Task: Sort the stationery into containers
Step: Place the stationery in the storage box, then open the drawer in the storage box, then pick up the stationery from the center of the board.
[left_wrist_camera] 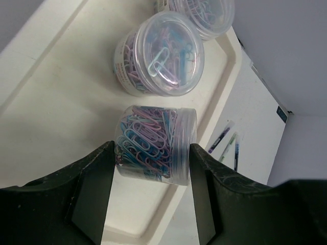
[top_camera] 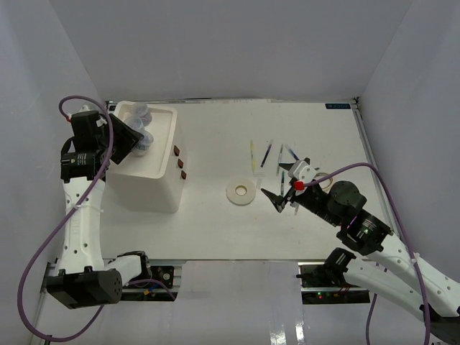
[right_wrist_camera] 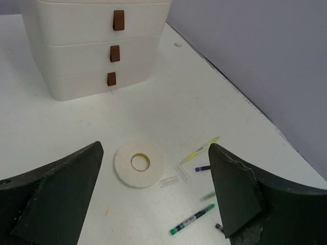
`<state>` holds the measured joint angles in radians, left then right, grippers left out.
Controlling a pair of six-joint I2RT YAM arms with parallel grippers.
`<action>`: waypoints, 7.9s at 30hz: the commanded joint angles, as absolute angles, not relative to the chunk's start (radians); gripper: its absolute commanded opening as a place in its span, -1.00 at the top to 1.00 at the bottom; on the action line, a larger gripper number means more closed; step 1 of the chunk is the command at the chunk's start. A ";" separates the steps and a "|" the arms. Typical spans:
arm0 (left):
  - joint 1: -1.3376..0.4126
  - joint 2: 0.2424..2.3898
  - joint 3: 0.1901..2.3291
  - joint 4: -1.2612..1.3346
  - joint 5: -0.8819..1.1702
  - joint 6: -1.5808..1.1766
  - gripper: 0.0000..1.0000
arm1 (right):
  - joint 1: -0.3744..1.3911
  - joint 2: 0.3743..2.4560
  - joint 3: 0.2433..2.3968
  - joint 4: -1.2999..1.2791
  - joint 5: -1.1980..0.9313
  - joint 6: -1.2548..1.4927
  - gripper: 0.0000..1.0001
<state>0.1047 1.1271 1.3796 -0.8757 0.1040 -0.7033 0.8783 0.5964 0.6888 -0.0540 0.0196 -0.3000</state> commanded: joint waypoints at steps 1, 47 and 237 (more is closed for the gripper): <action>0.127 1.103 1.358 -0.854 0.110 -0.693 -0.02 | 0.881 0.591 0.681 -0.026 0.020 -0.288 -0.80; -0.363 1.216 1.603 -0.738 0.026 -0.295 -0.96 | 0.881 0.736 0.716 -0.091 0.023 -0.269 -0.80; 0.230 1.065 1.143 -0.268 0.115 -0.229 -0.95 | 0.753 1.786 1.138 -0.271 0.281 0.351 -0.56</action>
